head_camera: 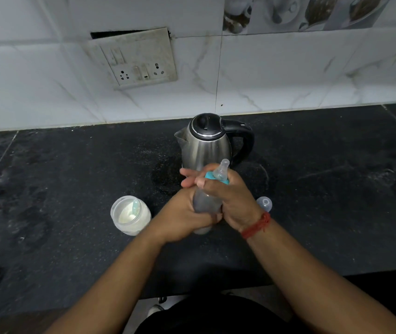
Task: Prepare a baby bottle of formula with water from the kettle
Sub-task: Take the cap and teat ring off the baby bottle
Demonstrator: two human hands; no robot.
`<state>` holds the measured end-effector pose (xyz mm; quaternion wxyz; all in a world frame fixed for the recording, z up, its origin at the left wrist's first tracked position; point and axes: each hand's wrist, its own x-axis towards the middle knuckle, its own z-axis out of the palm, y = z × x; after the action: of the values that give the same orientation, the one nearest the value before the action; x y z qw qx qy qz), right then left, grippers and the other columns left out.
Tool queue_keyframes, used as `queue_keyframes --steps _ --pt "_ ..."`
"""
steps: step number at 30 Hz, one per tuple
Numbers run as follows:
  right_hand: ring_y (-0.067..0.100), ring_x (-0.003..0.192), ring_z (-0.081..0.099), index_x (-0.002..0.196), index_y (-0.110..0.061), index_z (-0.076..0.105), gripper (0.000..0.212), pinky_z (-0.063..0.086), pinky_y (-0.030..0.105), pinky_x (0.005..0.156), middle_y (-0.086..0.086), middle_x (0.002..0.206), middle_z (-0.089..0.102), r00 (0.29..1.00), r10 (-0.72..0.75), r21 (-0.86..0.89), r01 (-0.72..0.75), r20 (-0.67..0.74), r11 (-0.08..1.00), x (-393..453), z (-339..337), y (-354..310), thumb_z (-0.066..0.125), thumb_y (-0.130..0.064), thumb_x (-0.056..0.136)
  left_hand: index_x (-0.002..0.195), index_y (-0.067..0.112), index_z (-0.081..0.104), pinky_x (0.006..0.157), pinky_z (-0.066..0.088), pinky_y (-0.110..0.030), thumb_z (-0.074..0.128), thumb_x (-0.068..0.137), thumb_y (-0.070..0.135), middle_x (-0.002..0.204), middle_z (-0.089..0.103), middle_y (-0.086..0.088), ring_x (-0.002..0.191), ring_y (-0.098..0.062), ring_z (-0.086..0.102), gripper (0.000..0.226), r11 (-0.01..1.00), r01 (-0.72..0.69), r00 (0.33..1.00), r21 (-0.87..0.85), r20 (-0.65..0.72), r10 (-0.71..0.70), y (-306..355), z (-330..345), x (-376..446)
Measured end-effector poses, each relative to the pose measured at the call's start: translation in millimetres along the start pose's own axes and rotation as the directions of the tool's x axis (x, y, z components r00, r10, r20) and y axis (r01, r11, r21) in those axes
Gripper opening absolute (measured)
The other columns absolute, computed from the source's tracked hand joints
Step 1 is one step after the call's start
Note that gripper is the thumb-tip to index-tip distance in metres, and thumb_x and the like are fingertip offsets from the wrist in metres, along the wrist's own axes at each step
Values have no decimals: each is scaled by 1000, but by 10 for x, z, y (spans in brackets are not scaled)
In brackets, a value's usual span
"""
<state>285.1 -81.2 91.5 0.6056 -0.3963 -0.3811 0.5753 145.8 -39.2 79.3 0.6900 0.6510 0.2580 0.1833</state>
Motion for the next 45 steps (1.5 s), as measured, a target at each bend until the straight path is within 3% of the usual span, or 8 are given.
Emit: queue_keyframes --steps 3,8,12,17,22,27,31,45 --pt "32 132 57 98 -4 68 23 47 42 107 18 117 72 973 19 -19 -15 228 1000 53 -58 -148 65 -21 83 91 3 63 69 53 -35 73 79 18 77 69 -6 66 -23 65 22 979 -10 986 -202 159 42 29 -18 -18" --pt "3 93 65 117 -15 62 55 54 23 78 -6 101 68 997 15 -180 -29 -78 983 158 -48 -192 78 -36 69 108 3 55 65 56 -35 77 75 21 85 64 -11 71 -22 64 43 971 -37 999 -234 -29 31 13 -42 55" --pt "16 98 69 126 -9 53 77 58 31 83 5 104 73 999 1 -21 -2 -50 1000 136 -117 -138 92 -35 65 108 5 55 66 57 -37 77 75 20 87 64 -10 71 -25 63 42 971 -27 1000 -240 9 30 18 -93 21" --pt "37 139 48 152 -4 31 71 41 47 113 25 147 51 987 48 112 -65 152 992 71 -271 -139 59 -7 87 108 8 56 66 57 -35 77 76 18 88 64 -9 71 -22 63 40 972 -14 1000 -233 15 18 -18 -72 -14" --pt "15 105 64 133 -10 50 70 54 29 84 5 114 66 997 60 -58 -63 -41 996 39 -247 -110 83 -26 73 114 7 55 71 54 -41 76 77 19 89 61 -11 78 -23 60 44 988 0 1000 -155 6 1 -34 -77 2" --pt "45 133 51 148 -6 36 66 40 57 110 29 138 57 996 74 14 -75 52 997 -1 -359 -117 60 -12 87 111 13 57 68 56 -39 77 77 20 89 61 -10 77 -20 61 40 988 1 1000 -156 26 3 -38 -51 -19" --pt "26 118 60 144 -10 42 89 53 39 94 13 129 60 994 104 -88 -103 10 991 -20 -284 -116 86 -40 73 110 17 58 71 56 -43 77 79 19 89 61 -9 77 -21 62 36 987 8 999 -158 38 -2 -45 -35 -3" --pt "12 101 63 125 -13 56 55 54 28 80 -1 111 65 1000 23 -159 -22 7 987 -45 -291 -127 76 -20 74 109 24 62 79 55 -50 77 83 18 94 63 -7 84 -23 62 31 994 12 1000 -110 29 -9 -136 -64 -33"
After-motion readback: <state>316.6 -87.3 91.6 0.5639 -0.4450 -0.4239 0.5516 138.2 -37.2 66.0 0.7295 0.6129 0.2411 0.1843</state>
